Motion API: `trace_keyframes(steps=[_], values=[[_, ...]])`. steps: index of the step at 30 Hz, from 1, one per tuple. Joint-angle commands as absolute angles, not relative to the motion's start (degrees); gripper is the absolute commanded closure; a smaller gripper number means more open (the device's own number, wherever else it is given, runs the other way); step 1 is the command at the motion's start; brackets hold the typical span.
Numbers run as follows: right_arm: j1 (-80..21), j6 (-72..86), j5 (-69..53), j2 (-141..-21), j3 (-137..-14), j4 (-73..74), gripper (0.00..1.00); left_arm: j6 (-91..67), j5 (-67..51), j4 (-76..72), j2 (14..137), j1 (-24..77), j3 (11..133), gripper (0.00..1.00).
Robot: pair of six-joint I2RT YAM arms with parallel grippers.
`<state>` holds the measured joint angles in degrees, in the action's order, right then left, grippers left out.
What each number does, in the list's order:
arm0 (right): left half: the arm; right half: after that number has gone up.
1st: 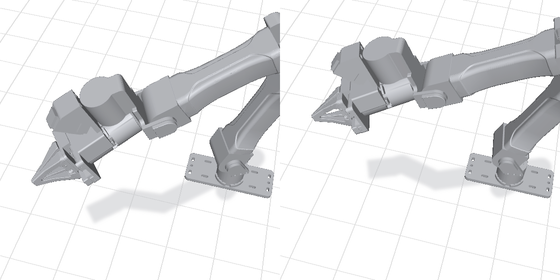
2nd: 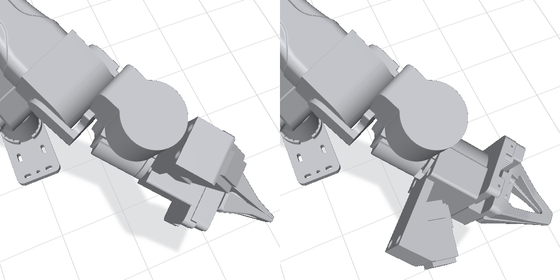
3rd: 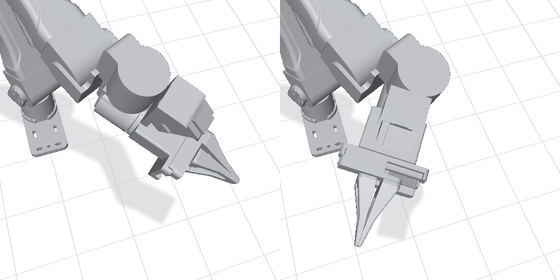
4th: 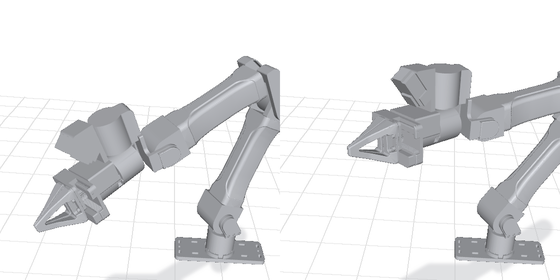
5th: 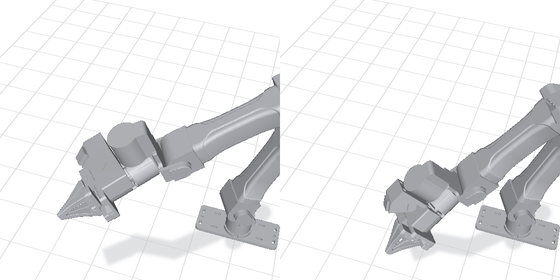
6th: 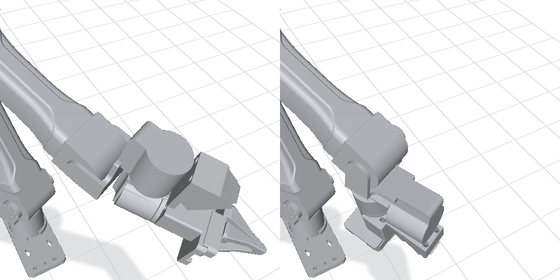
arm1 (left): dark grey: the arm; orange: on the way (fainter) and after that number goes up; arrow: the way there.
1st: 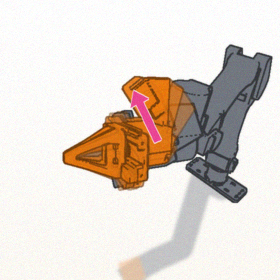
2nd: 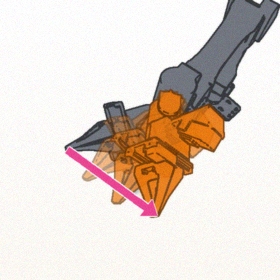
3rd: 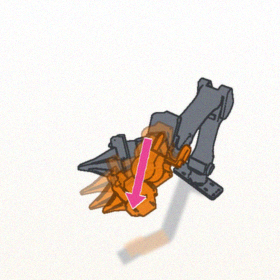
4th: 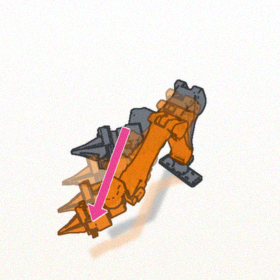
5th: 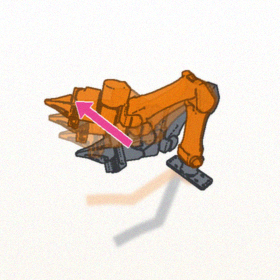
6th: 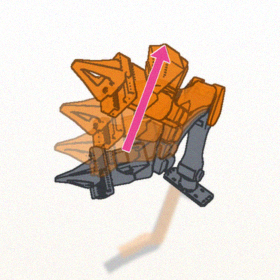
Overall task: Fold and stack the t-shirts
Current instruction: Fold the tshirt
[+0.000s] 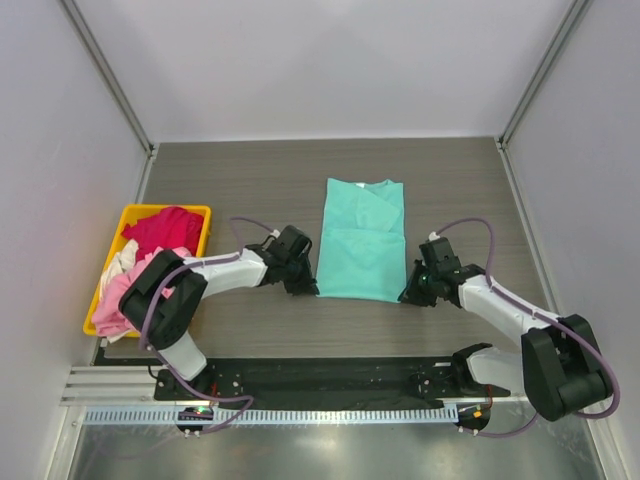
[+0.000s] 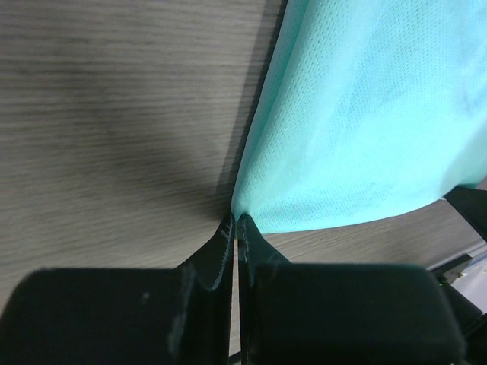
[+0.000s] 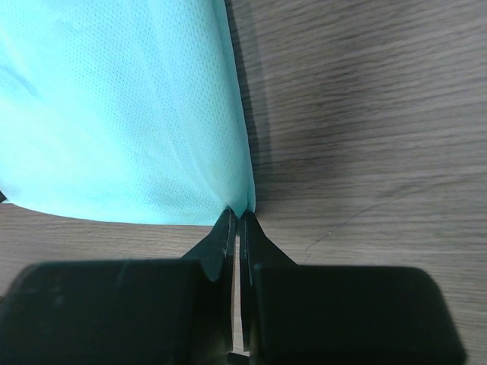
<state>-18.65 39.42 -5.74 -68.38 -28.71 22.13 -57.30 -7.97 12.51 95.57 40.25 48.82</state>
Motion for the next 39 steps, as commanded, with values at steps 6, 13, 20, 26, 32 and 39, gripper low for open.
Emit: trace_keyframes(steps=[6,13,20,26,32,39], values=[[-18.90,39.20,-2.55,-61.88,-31.11,30.84,0.99,-59.32,2.81,24.25,88.25,46.14,47.20,1.00],[-18.90,40.52,-2.46,-53.27,-34.27,38.66,0.99,-61.87,6.41,29.88,81.83,52.82,48.95,1.00],[-18.90,40.25,-1.41,-52.65,-42.00,42.01,0.99,-60.56,8.25,33.91,79.71,53.79,54.04,1.00],[-18.90,37.11,-0.88,-58.52,-48.50,40.70,0.99,-56.87,9.76,39.55,83.58,51.25,62.83,1.00],[-16.97,32.26,-0.35,-68.89,-59.22,38.68,0.99,-52.83,7.91,41.92,90.08,43.96,72.06,1.00],[-14.24,25.41,-2.81,-84.71,-74.69,36.92,0.99,-47.38,1.68,39.64,100.53,33.94,83.83,1.00]])
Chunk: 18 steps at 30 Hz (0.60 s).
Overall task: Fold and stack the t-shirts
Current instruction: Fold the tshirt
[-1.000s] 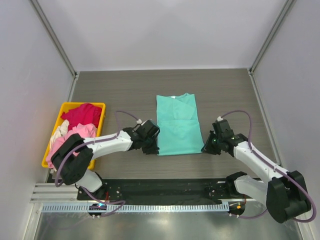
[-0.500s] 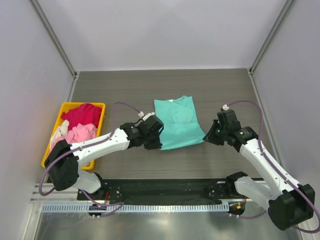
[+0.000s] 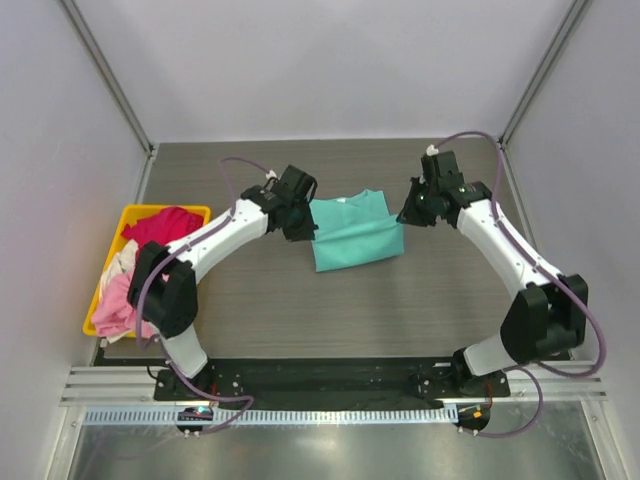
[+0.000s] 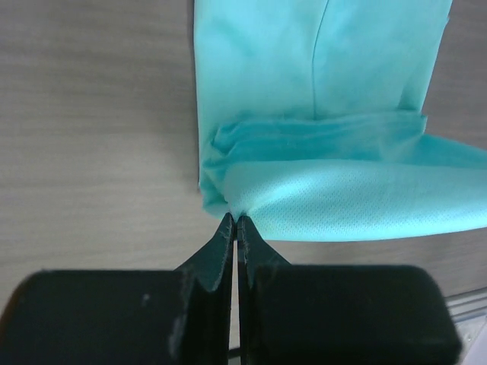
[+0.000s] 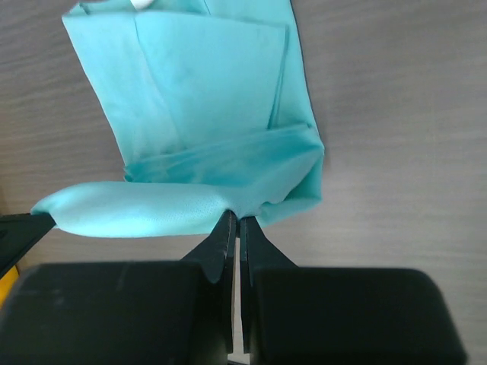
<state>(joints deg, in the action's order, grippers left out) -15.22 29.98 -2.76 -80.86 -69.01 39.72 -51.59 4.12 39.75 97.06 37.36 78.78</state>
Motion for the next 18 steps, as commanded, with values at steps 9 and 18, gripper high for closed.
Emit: trace_keyframes(steps=[9,18], values=[[-11.96,23.38,-9.22,-104.48,-94.46,34.19,0.99,-41.22,-2.81,37.97,118.63,27.87,106.76,1.00],[-10.29,22.59,-10.11,-120.58,-109.85,34.10,0.98,-38.67,-11.15,27.53,130.95,22.51,117.86,1.00]])
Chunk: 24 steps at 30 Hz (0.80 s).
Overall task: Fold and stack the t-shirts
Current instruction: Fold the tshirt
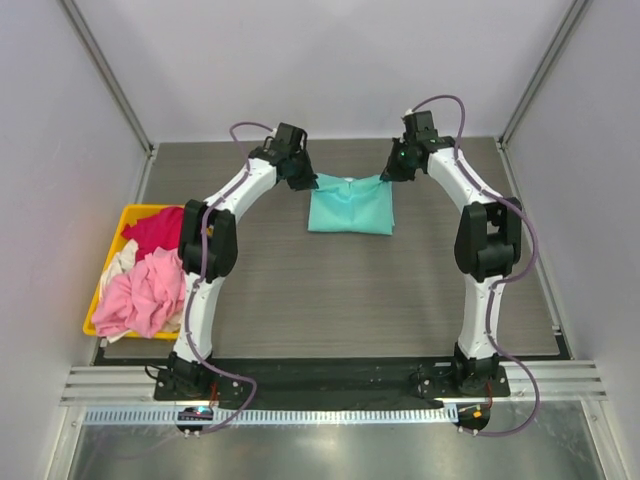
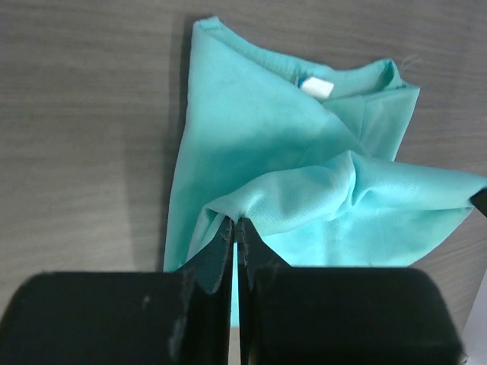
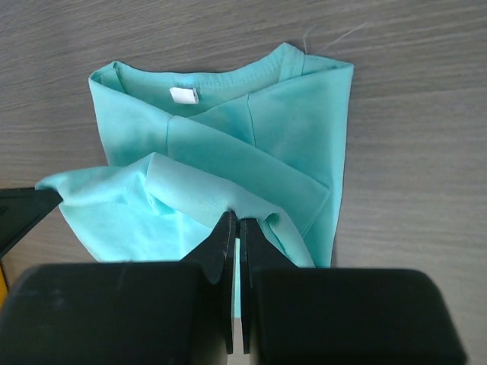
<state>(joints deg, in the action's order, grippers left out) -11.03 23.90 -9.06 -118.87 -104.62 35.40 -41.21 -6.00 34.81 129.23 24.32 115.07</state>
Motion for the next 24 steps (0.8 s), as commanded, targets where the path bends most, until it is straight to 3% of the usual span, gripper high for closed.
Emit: trace_keyframes(steps=[1,10,19,22,24], values=[[-10.11,22.41,-9.93,-121.89,-110.91,34.01,0.98,-38.58,-12.12,25.60,131.74,22.15,118.30,1.00],[-7.56,22.94,-10.81,-133.85,-123.39,32.09,0.98,-42.79,-15.81,9.95,144.39,19.51,129.11,1.00],[-4.84,26.98,-8.79,-135.88,-121.47,26.20,0.99,-57.55,-16.62,-11.58,157.22,19.07,140.61,0.96],[-4.48,28.82,-8.62,-135.53,-119.10,22.96,0.99,-61.34,-15.74,-17.20,160.12,19.16,142.55,0.90],[-4.31,30.05,-6.86,-134.74,-117.34,21.10,0.99,-62.40,-15.21,-19.33,160.84,19.16,143.78,0.78]])
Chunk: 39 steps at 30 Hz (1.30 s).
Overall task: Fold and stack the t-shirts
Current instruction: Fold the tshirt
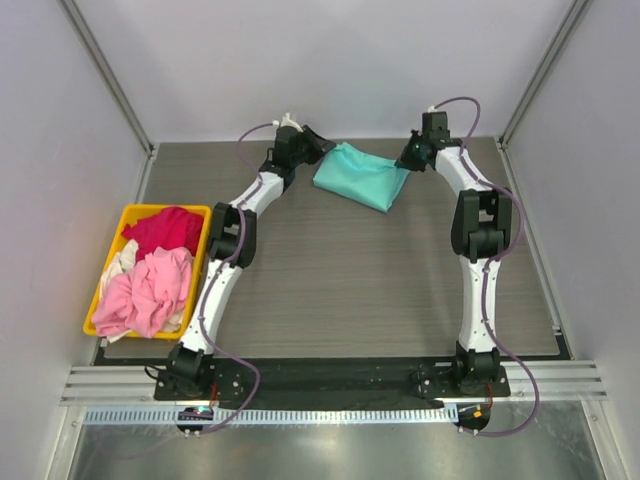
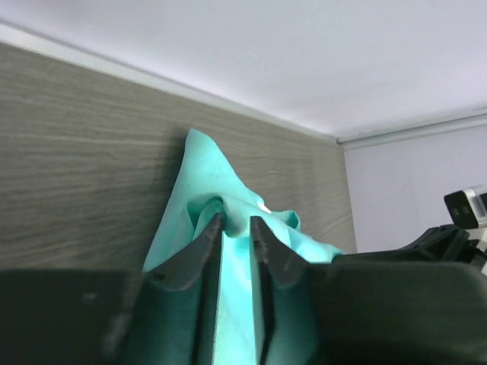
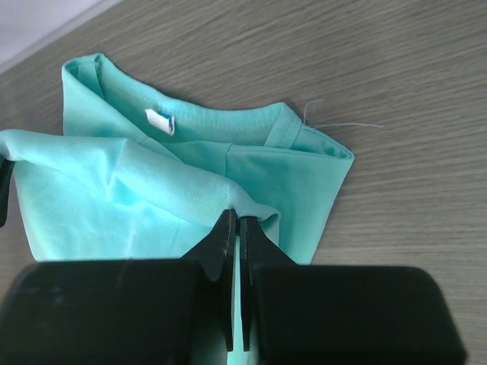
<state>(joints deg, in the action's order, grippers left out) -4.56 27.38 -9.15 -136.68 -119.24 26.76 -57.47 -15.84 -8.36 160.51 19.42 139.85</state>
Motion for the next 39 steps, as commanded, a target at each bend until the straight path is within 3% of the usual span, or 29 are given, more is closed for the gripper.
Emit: trace_keyframes(steps=[1,2,5,8,14,23,39], values=[[-4.22,30.58,-6.25,-134.30,-114.90,18.74,0.98,-61.88,-15.29,-19.86,160.93,19.16,144.14,0.74],[-3.96,31.46,-5.28,-133.60,-113.48,17.50,0.97,-60.83,-15.99,-19.78,159.88,19.16,143.71,0.67],[-3.17,34.62,-3.87,-132.89,-109.61,15.12,0.95,-54.42,-15.82,-16.88,154.02,18.99,137.76,0.58],[-2.64,35.95,-4.04,-131.57,-106.26,12.22,0.83,-46.52,-15.12,-11.36,146.90,18.55,132.21,0.51],[-2.29,32.71,-9.22,-126.92,-104.06,11.78,0.56,-32.10,-11.78,7.46,137.74,18.46,124.47,0.48],[-2.37,29.71,-17.30,-120.06,-96.69,14.06,0.43,-28.30,-18.45,11.33,135.08,18.46,115.14,0.47],[-5.45,23.29,-20.30,-116.98,-85.61,15.47,0.43,-25.31,-25.66,11.87,144.75,18.37,121.37,0.48]])
